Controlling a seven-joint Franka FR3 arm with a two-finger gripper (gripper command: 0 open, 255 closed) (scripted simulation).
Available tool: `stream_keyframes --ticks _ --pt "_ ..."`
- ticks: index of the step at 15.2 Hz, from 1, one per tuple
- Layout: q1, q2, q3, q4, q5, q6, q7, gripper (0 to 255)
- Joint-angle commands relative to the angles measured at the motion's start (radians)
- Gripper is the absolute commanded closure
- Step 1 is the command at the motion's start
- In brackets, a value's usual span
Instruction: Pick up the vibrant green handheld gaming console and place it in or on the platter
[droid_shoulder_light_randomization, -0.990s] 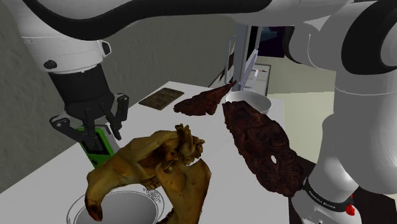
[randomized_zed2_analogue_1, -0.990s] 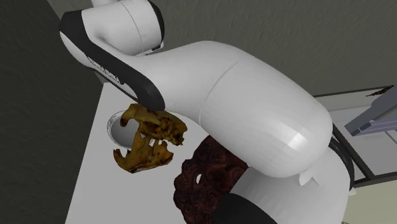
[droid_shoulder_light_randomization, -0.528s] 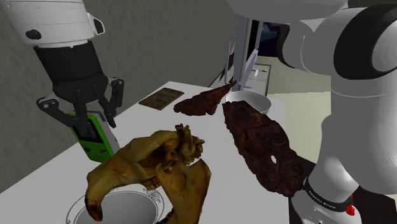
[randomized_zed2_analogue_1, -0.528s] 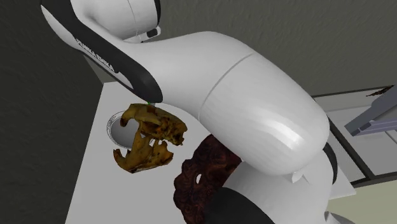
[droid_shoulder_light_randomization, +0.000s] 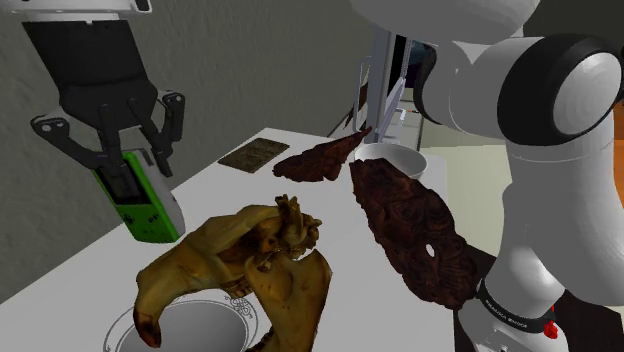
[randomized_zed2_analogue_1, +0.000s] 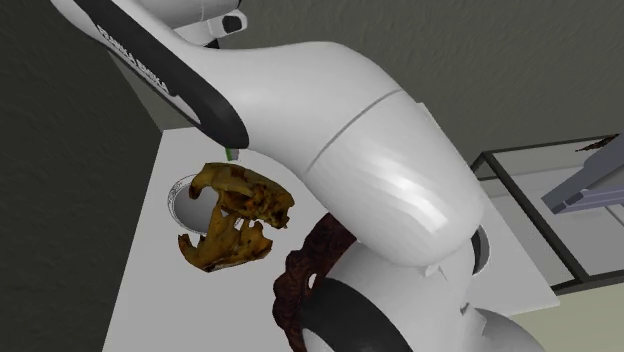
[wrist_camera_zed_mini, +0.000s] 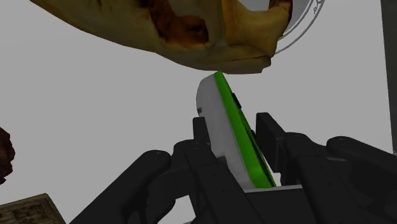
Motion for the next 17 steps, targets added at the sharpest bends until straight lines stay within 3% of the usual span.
stream_keyframes --ticks 1,6,14,17 --pt "0.025 0.04 -0.004 0.099 -0.016 -0.058 -0.002 255" --pt "0.031 -0.114 0.031 -0.105 0.033 -0.008 0.087 255" --pt "0.105 -0.235 0.086 -0.211 0.071 -0.021 0.239 255" --pt "0.082 -0.277 0.083 -0.312 0.094 0.043 0.231 255"
